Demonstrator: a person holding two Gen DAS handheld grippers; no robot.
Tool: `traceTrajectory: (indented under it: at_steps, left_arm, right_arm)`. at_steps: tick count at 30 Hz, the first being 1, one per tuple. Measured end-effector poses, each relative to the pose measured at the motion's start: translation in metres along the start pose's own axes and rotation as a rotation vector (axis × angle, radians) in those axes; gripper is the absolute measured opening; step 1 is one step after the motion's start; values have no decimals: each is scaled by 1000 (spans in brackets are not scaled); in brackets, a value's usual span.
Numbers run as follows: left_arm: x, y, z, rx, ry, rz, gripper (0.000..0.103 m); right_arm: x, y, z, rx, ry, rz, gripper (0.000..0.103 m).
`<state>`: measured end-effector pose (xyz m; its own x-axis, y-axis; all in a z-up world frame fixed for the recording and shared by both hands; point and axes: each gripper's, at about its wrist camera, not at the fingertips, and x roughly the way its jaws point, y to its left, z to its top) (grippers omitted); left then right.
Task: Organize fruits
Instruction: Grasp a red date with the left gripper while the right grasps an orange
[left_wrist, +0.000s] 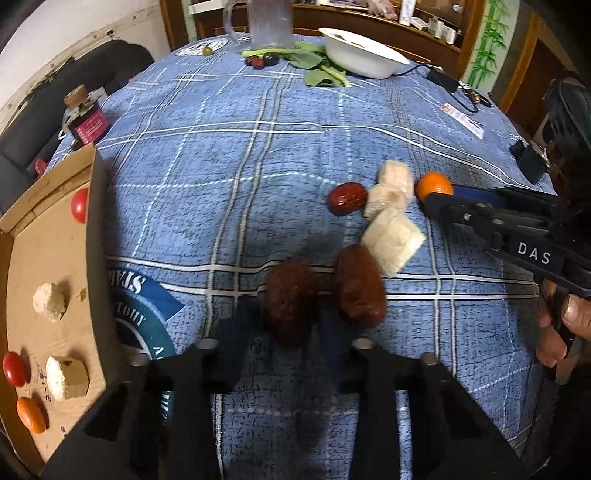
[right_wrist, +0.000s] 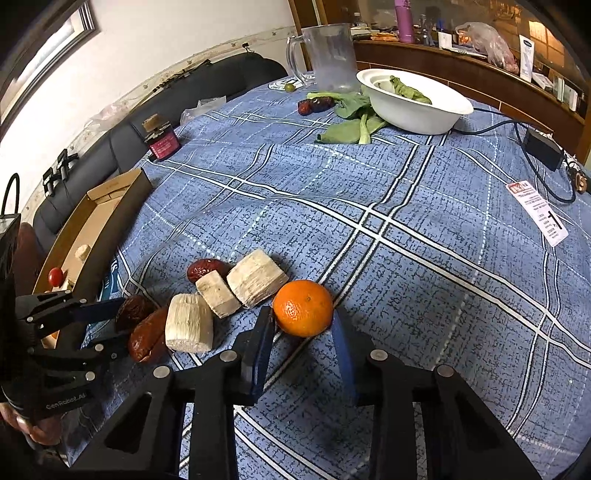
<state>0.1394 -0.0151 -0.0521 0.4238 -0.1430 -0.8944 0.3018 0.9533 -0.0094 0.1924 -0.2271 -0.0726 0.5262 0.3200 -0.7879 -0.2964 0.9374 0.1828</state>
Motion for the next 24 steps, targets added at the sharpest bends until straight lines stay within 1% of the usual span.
traceTrajectory:
  at_steps: [2,7,14,24]
  left_arm:
    - [-1,-2,0,0,-2,3,24]
    - [-16,1,-4,-26,-39,-14,24]
    - [-43,4,-10,-50,-93,6,24]
    - [-73,15,-20,-70,-160,87,24]
  right_arm:
    - [-6,1,-2,1,-8,1,32]
    - [-28,3,-5,7,-44,12,32]
    - [-58,15,-11,8,-88,32,32]
    - [-81,33,-20,12,-114,62,31]
